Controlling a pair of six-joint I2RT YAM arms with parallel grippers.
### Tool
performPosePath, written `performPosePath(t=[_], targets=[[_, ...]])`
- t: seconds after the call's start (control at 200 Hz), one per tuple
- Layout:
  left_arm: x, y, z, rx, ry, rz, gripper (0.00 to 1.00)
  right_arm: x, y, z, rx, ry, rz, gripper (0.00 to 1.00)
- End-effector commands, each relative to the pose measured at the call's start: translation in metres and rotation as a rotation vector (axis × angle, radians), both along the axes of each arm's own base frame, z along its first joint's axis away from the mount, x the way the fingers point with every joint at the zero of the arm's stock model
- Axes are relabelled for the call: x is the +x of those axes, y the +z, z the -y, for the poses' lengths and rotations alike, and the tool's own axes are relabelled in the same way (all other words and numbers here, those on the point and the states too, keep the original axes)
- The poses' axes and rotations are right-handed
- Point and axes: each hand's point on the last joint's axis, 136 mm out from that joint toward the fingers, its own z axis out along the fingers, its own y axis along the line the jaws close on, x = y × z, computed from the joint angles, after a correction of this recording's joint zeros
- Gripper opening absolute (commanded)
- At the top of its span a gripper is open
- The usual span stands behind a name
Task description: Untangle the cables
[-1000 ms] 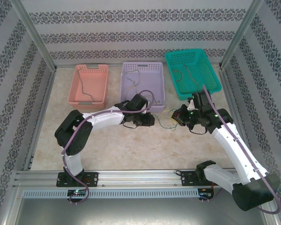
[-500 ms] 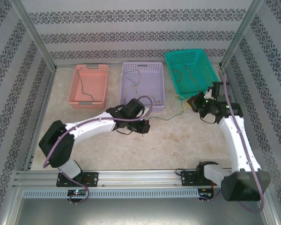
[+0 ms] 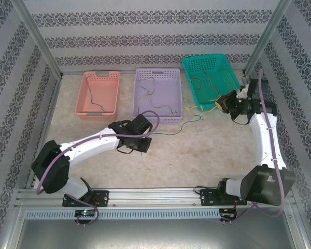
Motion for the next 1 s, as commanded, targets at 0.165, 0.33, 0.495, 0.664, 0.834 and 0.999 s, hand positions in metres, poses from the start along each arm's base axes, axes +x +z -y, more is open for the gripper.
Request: performPosePath(t=[0.165,0.33,0.495,0.664,0.834,0.999], targets=[[0.009,0.012,-0.098,0.098,0.287,-0.052,0.0,-0.004,0.016,0.063,-0.189,-0.225,0.02,0.0],[0.022,0.059,-0.093,-0.072,0.297,0.04,0.0,0.005,0.024,0.066,-0.219,-0.236,0.04,0.0],[0.037,0.113,-0.077,-0.223,0.299,0.134,0.0,0.0,-0.007,0.023,-0.253,-0.092,-0.026,0.0],[0.047,0.161,-0.055,-0.374,0.27,0.174,0.0,-0.03,-0.078,-0.024,-0.192,-0.01,-0.151,0.0],[0.053,0.187,-0.034,-0.479,0.221,0.157,0.0,-0.048,-0.141,-0.042,-0.122,0.049,-0.293,0.31],[0.055,0.194,-0.013,-0.559,0.162,0.096,0.0,-0.045,-0.123,-0.047,-0.155,0.088,-0.264,0.52]])
